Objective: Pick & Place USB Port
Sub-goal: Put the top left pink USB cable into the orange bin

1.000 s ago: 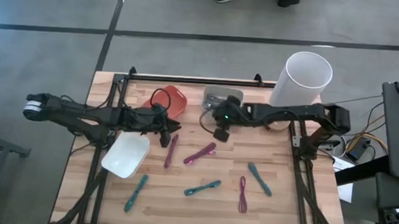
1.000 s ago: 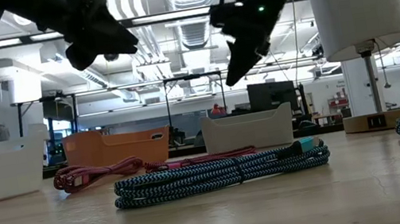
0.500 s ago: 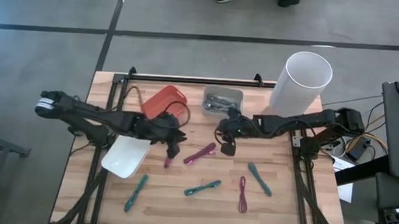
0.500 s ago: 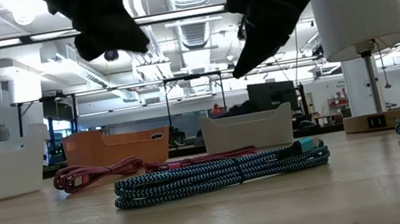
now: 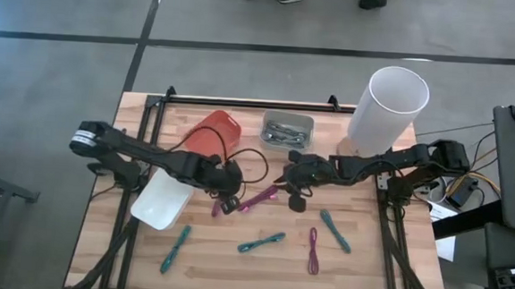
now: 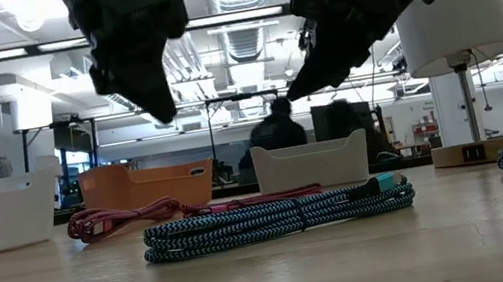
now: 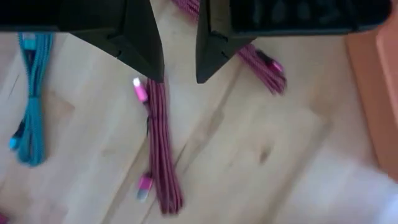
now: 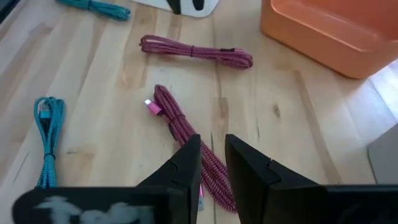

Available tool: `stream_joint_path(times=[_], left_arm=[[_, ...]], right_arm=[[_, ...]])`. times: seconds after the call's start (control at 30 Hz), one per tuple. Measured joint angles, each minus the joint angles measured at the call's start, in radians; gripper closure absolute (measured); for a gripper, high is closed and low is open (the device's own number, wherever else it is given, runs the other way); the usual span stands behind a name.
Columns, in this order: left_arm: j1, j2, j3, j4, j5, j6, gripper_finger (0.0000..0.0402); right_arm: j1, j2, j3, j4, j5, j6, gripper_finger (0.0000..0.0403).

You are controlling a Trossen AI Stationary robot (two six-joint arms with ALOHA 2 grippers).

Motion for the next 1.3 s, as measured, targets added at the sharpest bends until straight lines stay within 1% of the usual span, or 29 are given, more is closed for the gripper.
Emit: stream_joint_path(times=[0.23, 0.4, 0.57, 0.87, 1.3], left_arm=[[-0.002, 0.061, -0.004, -0.094, 0.008, -0.112, 0.0310], [-0.002, 0.095, -0.004, -0.101, 0.008, -0.154, 0.0310], [-0.002, 0.136, -0.004, -0.105, 0.008, -0.163, 0.0310], [-0.002, 0.203, -0.005, -0.134, 0.016, -0.228, 0.0310], [0.007, 0.285, -0.006, -0.151, 0.016, -0.213, 0.0310]], right_arm=[[0.000, 0.000, -0.002, -0.002, -0.002, 0.001, 0.0325], [0.000, 0.000, -0.002, -0.001, -0.002, 0.001, 0.0324], [0.000, 0.000, -0.002, -0.001, -0.002, 0.001, 0.0332], [0.000, 0.000, -0.002, -0.001, -0.002, 0.003, 0.0339], [0.000, 0.000, -0.002, -0.001, -0.002, 0.001, 0.0342]])
